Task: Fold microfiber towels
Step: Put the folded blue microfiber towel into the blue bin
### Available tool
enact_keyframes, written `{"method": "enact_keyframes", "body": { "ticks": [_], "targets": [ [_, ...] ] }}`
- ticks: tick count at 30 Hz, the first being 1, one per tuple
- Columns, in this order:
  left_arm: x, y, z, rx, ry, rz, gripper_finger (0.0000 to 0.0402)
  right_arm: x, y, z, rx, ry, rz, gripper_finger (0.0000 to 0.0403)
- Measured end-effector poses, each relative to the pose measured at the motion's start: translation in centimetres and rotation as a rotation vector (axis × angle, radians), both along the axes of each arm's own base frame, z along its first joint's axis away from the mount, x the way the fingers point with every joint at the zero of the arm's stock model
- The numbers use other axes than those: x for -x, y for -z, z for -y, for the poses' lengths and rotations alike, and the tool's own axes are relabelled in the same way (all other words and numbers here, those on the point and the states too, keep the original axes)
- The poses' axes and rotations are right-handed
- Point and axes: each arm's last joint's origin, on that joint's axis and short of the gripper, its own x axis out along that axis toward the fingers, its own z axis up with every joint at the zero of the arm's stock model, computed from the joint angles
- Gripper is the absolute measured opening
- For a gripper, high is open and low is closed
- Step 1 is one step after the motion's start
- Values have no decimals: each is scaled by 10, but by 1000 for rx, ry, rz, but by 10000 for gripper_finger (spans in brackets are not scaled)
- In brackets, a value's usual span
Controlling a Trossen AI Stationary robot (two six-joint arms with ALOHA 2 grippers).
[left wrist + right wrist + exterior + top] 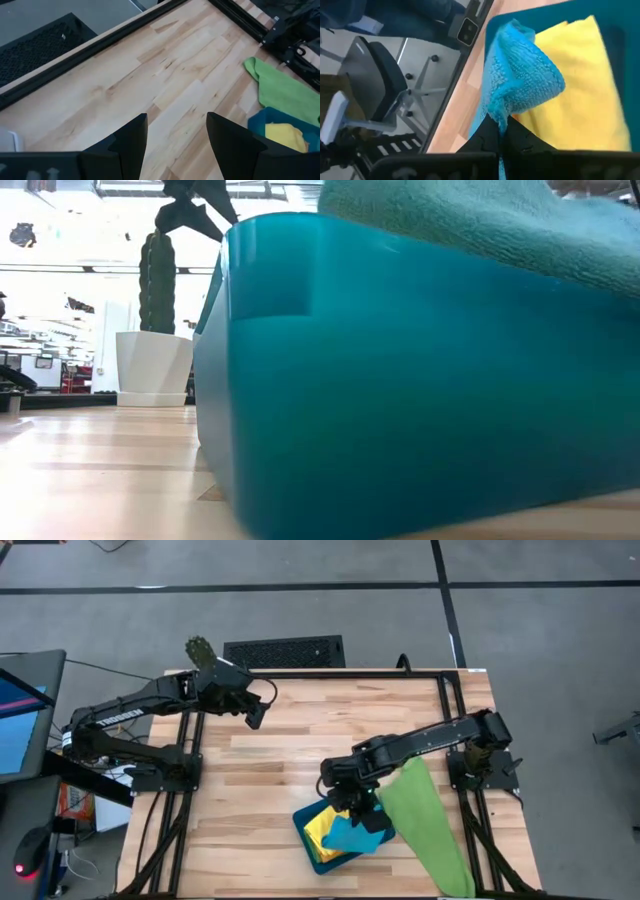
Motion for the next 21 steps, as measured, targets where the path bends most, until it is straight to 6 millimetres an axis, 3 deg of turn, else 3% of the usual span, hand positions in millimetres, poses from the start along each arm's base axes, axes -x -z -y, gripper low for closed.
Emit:
{"method": "enact_keyframes", "body": {
  "ticks": [12,21],
  "targets": [
    [0,0,0,1,-3,1,197,12,-18,6,90,30,46,19],
    [0,0,-1,-7,-12,1,197,23,-19,-14,98,-28,29,19]
  ]
}}
